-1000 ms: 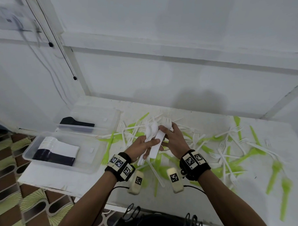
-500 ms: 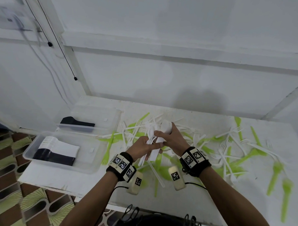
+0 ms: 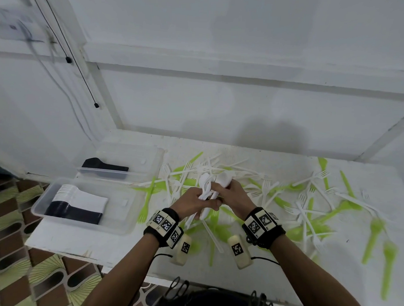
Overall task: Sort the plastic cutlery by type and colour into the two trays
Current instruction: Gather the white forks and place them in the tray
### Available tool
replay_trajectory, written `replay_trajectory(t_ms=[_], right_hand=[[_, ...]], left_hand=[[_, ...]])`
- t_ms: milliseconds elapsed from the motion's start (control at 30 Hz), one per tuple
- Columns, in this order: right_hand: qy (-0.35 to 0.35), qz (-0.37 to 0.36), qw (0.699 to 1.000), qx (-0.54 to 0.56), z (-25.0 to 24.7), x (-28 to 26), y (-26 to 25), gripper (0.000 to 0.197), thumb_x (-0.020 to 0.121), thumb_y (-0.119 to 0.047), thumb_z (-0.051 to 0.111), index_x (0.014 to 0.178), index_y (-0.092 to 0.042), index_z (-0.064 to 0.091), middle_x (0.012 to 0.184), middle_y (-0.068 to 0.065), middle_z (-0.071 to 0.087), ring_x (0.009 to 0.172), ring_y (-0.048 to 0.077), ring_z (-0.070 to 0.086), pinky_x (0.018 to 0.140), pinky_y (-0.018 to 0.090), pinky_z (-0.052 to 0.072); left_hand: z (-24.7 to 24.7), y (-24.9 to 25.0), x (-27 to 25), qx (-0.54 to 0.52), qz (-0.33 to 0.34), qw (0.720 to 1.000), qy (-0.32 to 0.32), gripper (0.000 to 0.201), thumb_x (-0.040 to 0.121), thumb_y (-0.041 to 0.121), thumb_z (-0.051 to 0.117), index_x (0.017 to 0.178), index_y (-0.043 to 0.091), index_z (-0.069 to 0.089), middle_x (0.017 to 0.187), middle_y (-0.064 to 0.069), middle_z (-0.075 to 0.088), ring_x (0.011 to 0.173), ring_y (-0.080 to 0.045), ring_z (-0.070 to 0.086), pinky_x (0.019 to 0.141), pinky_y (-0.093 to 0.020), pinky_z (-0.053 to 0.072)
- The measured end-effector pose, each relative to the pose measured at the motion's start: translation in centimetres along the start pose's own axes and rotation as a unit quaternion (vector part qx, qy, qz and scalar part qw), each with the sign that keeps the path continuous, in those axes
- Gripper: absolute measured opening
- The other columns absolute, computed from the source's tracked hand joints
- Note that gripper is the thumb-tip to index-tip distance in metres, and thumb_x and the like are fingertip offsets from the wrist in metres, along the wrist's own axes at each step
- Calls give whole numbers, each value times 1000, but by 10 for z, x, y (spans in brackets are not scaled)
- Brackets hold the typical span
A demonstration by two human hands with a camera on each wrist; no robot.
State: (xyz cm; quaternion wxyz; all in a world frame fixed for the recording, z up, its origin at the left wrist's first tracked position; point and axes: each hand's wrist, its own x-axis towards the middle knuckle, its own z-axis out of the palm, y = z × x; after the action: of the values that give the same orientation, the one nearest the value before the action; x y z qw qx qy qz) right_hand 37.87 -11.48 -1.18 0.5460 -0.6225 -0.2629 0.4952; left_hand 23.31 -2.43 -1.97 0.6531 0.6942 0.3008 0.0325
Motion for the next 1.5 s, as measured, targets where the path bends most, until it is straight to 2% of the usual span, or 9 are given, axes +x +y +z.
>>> replay_trajectory(t_ms=[167, 267, 433, 600, 800, 1033, 1133, 1300, 1500], right_hand=[[49, 7, 997, 66, -14, 5, -12, 17, 97, -15, 66, 106, -1, 69, 105, 17, 76, 95, 35, 73, 81, 41, 60], [76, 20, 994, 82, -22, 13, -11, 31, 98, -21, 67, 118, 2, 64, 111, 19, 74, 103, 36, 71, 81, 41, 62], [147, 37, 985, 80, -23, 24, -2, 38, 96, -26, 70, 124, -5, 58, 112, 19, 73, 93, 32, 73, 70, 40, 59], [229, 10, 973, 36, -22, 24, 7, 39, 86, -42, 78, 111, -17, 62, 100, 10, 76, 72, 31, 77, 72, 47, 62], [261, -79, 961, -41, -23, 16, -4, 40, 85, -44, 80, 117, -29, 61, 76, 10, 71, 47, 21, 63, 49, 26, 53], [190, -26, 981, 3, -6, 30, 6, 64, 90, -50, 71, 138, -33, 33, 95, 7, 64, 54, 18, 56, 57, 34, 52], [187, -13, 982, -37, -1, 29, 5, 64, 90, -48, 73, 137, -34, 32, 97, 3, 67, 59, 17, 65, 65, 36, 58], [212, -25, 976, -31, 4, 36, 11, 57, 98, -39, 64, 143, -32, 30, 111, 3, 64, 101, 25, 67, 93, 49, 57], [259, -42, 965, 18, 0, 32, 5, 46, 101, -21, 57, 137, -34, 31, 93, 7, 66, 73, 29, 71, 73, 44, 61]], left_hand=[[4, -8, 0, 17, 14, 998, 64, 46, 90, 47, 74, 69, 6, 70, 52, -11, 62, 43, -19, 52, 58, -20, 44], [5, -19, 3, 2, 39, 996, 83, 49, 89, 54, 72, 95, 5, 74, 70, -26, 68, 45, -26, 57, 59, -24, 46], [9, -19, 5, -55, 76, 986, 137, 21, 99, 21, 66, 99, 2, 77, 111, -2, 76, 37, -23, 49, 46, -26, 44], [13, -24, 5, -35, 67, 982, 173, 21, 98, 24, 66, 94, 7, 77, 110, 1, 76, 38, -26, 50, 51, -33, 47], [19, -17, 5, -88, 70, 966, 232, 17, 99, 19, 65, 101, 6, 77, 112, 4, 76, 38, -22, 45, 43, -25, 42], [36, -12, 7, -101, 71, 964, 235, 24, 101, 19, 63, 107, -1, 73, 103, 20, 76, 35, -14, 43, 44, -26, 42], [39, -12, 8, -95, 87, 965, 229, 26, 103, 22, 59, 111, 0, 72, 105, 10, 77, 36, -16, 45, 44, -25, 41], [37, -10, 6, -104, 96, 970, 195, 27, 105, 26, 56, 110, 6, 73, 111, 3, 76, 38, -18, 47, 45, -24, 41], [26, -8, 6, -64, 68, 977, 189, 36, 107, 39, 48, 107, 19, 77, 93, -4, 77, 41, -27, 56, 50, -28, 47]])
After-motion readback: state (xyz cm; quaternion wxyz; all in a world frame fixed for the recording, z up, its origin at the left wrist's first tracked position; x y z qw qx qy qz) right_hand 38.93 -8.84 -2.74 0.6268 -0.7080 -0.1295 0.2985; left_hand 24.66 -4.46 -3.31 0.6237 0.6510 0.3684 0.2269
